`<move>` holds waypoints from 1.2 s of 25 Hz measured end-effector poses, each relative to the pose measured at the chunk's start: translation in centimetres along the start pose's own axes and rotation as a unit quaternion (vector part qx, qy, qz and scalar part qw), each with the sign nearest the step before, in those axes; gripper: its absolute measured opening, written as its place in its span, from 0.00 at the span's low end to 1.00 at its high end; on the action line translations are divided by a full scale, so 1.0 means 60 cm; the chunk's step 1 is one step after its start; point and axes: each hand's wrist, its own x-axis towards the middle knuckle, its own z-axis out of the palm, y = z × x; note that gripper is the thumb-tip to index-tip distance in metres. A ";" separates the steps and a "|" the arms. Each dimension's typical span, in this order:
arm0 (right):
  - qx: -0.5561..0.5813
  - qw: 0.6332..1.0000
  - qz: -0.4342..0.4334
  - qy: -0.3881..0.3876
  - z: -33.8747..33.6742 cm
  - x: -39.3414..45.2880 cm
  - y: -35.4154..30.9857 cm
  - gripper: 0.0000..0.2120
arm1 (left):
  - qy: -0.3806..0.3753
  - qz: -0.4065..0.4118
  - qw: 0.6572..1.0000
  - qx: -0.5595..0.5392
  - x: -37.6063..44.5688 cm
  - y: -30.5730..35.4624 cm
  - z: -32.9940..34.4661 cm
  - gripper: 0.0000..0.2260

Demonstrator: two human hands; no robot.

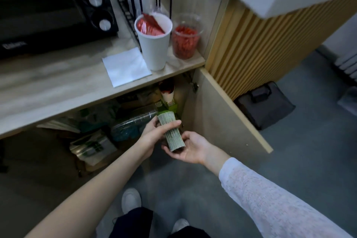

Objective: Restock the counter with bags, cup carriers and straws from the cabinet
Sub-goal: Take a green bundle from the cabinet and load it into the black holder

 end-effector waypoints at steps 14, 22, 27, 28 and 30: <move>-0.056 0.971 -0.156 -0.171 0.266 -0.527 -0.144 0.15 | -0.064 0.198 0.974 0.085 -0.276 0.552 0.162 0.21; -0.022 0.948 -0.268 -0.171 0.285 -0.745 -0.194 0.14 | -0.105 0.300 0.939 0.133 -0.385 0.717 0.292 0.26; -0.014 0.937 -0.304 -0.169 0.237 -0.814 -0.238 0.17 | -0.160 0.350 0.905 0.182 -0.403 0.747 0.388 0.21; -0.003 0.935 -0.311 -0.170 0.221 -0.822 -0.251 0.18 | -0.174 0.353 0.899 0.193 -0.397 0.752 0.409 0.21; 0.023 0.932 -0.321 -0.169 0.193 -0.835 -0.280 0.19 | -0.200 0.356 0.889 0.204 -0.380 0.760 0.448 0.21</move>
